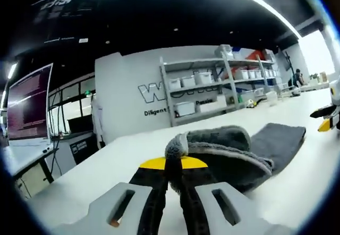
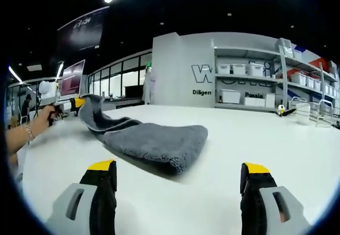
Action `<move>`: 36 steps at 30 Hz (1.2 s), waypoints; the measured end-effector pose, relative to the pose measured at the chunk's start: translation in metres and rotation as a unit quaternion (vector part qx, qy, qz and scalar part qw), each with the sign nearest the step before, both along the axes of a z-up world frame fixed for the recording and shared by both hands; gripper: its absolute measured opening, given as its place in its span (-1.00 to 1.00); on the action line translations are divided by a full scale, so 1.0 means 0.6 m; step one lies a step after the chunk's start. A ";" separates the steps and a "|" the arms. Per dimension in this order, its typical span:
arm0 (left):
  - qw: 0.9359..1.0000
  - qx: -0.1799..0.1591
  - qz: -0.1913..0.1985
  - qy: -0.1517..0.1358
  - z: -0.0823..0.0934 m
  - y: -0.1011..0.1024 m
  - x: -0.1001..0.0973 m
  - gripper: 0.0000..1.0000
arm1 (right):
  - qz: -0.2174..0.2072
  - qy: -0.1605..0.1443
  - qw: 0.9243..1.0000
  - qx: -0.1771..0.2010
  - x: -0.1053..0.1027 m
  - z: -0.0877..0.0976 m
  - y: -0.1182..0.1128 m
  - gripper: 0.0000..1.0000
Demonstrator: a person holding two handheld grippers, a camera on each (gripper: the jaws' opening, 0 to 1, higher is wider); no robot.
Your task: Open the folded towel by lifting each exposed corner and separating the folded layers until the towel lies flat within the target outline without major curled edges
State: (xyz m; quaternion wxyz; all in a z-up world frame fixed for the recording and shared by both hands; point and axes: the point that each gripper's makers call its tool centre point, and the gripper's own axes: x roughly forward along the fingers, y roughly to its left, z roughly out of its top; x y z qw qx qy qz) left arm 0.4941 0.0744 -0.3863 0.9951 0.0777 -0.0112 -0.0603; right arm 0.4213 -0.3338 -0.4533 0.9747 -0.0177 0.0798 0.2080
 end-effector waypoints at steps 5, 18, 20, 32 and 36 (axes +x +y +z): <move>0.999 -0.014 0.018 0.023 -0.035 0.032 0.000 -0.88 | 0.001 0.001 1.000 0.000 0.001 -0.001 0.000 0.97; 0.994 0.073 0.051 0.058 -0.082 0.074 -0.001 -0.84 | 0.002 0.006 1.000 -0.005 0.018 -0.004 -0.005 0.97; 0.994 0.072 0.053 0.069 -0.099 0.077 -0.002 -0.84 | 0.002 0.006 1.000 -0.005 0.023 -0.003 -0.007 0.97; 0.988 0.081 0.076 0.111 -0.144 0.103 -0.030 -0.76 | 0.000 0.011 1.000 -0.008 0.037 -0.012 -0.006 0.97; 0.983 0.110 0.084 0.116 -0.149 0.109 -0.037 -0.76 | 0.001 0.011 1.000 -0.009 0.034 -0.014 -0.004 0.97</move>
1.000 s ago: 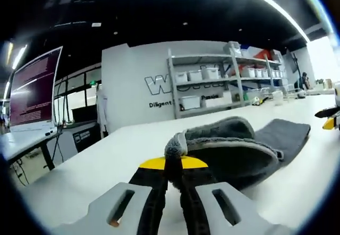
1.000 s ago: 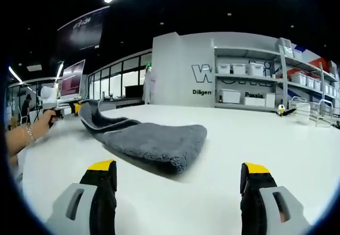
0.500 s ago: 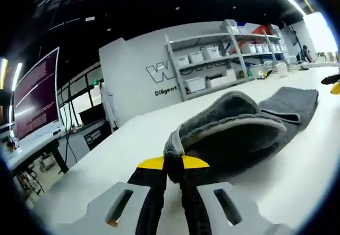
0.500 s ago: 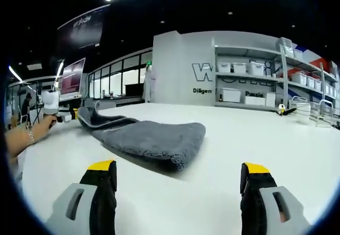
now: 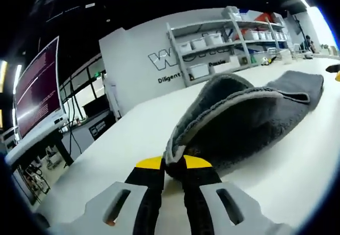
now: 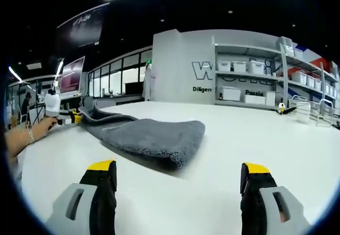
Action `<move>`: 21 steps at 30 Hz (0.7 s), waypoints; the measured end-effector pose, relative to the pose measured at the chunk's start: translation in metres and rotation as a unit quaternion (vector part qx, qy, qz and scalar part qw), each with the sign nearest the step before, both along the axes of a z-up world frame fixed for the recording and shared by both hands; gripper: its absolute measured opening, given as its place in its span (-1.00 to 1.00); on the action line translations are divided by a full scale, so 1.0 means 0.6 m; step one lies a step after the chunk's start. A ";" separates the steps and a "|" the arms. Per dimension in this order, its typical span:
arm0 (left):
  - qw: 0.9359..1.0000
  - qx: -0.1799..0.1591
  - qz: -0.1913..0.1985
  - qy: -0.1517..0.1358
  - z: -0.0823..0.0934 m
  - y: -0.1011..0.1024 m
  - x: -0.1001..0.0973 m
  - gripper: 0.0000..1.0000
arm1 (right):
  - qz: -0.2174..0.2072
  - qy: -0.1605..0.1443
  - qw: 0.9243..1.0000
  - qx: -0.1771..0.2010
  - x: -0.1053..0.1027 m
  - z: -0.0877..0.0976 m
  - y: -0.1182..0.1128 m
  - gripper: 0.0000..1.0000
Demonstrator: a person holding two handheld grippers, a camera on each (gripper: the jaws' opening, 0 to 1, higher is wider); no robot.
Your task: Open the folded towel by lifting each exposed corner and separating the folded layers until the towel lies flat within the target outline without major curled edges
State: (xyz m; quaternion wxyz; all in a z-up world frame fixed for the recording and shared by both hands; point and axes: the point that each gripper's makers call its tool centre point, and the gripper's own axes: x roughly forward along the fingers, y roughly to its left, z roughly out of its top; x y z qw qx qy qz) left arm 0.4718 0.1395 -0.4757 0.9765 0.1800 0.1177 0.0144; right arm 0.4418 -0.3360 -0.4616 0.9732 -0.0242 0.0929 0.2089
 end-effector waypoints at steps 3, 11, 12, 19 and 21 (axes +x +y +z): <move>1.000 -0.001 0.006 0.000 -0.001 0.003 -0.007 -0.76 | 0.001 0.002 1.000 -0.002 0.000 -0.002 0.001 0.98; 1.000 -0.012 0.006 0.012 -0.016 -0.001 -0.031 -0.76 | 0.002 0.004 1.000 -0.005 -0.001 -0.005 0.003 0.98; 1.000 -0.007 0.005 0.012 -0.016 -0.002 -0.033 -0.76 | 0.002 0.005 1.000 -0.005 -0.002 -0.005 0.003 0.98; 1.000 0.010 -0.001 0.015 -0.018 -0.006 -0.041 -0.76 | 0.007 0.008 1.000 -0.009 -0.004 -0.008 0.008 0.97; 1.000 0.004 -0.001 0.014 -0.019 -0.007 -0.046 -0.76 | 0.006 0.008 1.000 -0.013 -0.003 -0.008 0.007 0.98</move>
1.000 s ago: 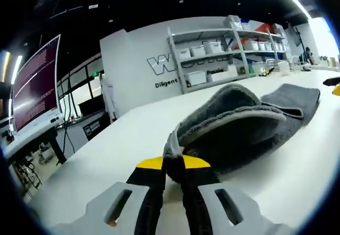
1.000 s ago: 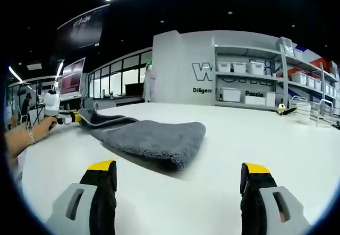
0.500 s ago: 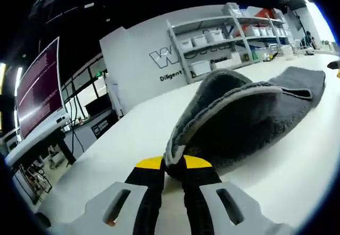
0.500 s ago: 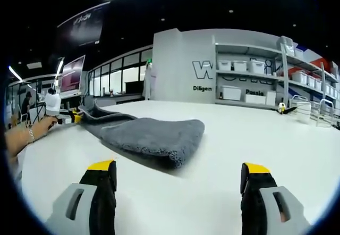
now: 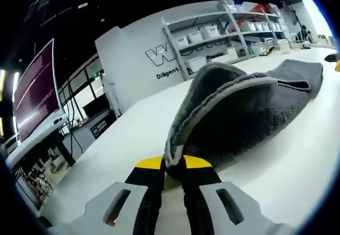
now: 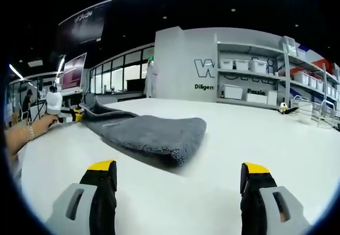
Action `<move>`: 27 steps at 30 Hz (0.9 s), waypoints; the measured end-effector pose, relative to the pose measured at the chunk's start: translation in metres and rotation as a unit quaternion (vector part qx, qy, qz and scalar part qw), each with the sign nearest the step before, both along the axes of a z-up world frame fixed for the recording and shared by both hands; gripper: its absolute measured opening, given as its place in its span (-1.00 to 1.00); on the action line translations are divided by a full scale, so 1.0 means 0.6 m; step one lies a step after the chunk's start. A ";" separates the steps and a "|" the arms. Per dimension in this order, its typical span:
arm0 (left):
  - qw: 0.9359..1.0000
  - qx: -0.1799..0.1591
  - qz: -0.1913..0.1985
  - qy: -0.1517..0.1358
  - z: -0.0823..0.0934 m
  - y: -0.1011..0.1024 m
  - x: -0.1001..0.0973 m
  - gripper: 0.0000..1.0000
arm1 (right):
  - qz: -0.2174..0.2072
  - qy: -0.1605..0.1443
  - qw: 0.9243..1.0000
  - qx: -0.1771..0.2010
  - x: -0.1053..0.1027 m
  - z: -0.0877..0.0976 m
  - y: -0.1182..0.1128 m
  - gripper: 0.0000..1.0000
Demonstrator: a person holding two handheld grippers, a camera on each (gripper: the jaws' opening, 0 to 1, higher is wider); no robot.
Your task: Open the folded towel by lifting each exposed corner and separating the folded layers until the towel lies flat within the target outline without major curled edges
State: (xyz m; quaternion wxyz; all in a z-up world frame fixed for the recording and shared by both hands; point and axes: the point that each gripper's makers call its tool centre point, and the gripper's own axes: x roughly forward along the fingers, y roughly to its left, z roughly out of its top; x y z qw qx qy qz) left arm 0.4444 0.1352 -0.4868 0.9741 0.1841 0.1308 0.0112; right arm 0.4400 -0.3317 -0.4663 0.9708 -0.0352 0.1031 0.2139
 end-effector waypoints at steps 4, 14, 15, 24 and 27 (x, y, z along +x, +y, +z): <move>0.999 -0.047 0.000 -0.010 0.012 0.004 0.011 -0.72 | 0.000 0.003 1.000 0.000 0.001 -0.001 -0.001 0.98; 0.993 -0.076 -0.017 -0.089 0.083 -0.012 0.000 -0.37 | -0.001 0.004 1.000 0.026 0.001 0.004 -0.004 0.98; 0.993 -0.082 -0.019 -0.088 0.083 -0.014 -0.001 -0.36 | 0.000 0.005 1.000 0.027 0.002 0.004 -0.004 0.98; 0.985 -0.131 -0.073 -0.082 0.080 -0.055 0.001 -0.12 | 0.000 0.004 1.000 0.024 0.000 0.004 -0.003 0.98; 0.984 -0.120 -0.091 -0.093 0.094 -0.064 0.012 0.03 | 0.000 0.004 1.000 0.023 -0.001 0.004 -0.002 0.98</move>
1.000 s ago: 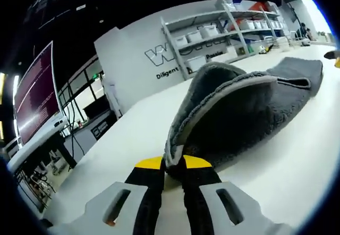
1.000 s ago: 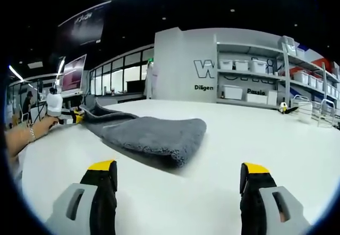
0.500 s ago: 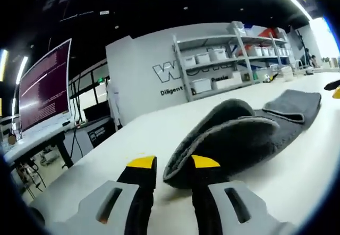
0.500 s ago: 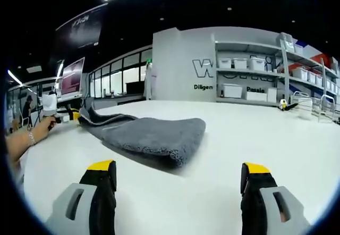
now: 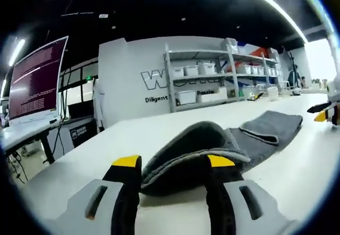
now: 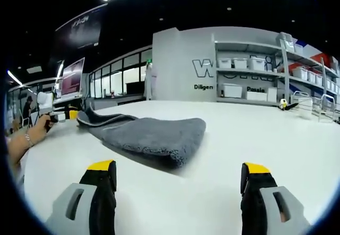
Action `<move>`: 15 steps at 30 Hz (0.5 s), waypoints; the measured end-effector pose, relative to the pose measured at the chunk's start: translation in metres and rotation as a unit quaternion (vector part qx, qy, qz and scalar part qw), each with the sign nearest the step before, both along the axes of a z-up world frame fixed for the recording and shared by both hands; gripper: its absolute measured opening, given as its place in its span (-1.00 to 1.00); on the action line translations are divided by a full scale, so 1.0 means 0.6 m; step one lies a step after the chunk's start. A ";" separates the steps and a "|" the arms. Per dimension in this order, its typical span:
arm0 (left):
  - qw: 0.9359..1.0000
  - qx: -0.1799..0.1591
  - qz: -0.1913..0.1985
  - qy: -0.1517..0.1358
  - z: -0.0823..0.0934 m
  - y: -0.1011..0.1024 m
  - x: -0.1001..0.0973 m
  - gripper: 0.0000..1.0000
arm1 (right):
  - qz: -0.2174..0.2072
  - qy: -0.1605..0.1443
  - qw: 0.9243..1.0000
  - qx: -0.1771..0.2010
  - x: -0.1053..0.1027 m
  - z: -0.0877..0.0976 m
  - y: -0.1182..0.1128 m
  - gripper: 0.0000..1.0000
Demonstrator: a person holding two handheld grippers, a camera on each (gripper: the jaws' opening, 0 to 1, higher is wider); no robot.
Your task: Open the folded towel by lifting each exposed corner and separating the folded layers until the towel lies flat within the target outline without major curled edges
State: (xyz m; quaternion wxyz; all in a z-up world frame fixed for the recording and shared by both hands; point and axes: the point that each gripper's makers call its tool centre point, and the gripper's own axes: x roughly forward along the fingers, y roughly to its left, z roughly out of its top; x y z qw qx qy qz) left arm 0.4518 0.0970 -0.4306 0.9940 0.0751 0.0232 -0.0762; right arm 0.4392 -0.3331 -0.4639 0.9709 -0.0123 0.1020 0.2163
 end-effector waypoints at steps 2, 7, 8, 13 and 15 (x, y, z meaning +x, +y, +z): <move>1.000 0.009 -0.023 -0.013 0.011 -0.012 0.009 0.17 | 0.000 0.000 1.000 0.000 0.000 0.000 0.000 0.98; 0.996 0.028 -0.078 -0.024 0.021 -0.048 0.011 0.75 | 0.000 0.001 1.000 -0.002 0.000 -0.001 0.000 0.98; 0.995 0.033 -0.088 -0.023 0.020 -0.054 0.010 0.81 | 0.000 0.001 1.000 -0.002 0.000 -0.002 0.000 0.98; 0.994 0.045 -0.103 -0.018 0.009 -0.062 -0.001 0.92 | 0.000 0.003 1.000 -0.005 0.000 -0.003 0.000 0.98; 0.994 0.044 -0.102 -0.014 0.002 -0.060 -0.002 0.98 | -0.001 0.004 1.000 -0.006 0.001 -0.004 -0.001 0.98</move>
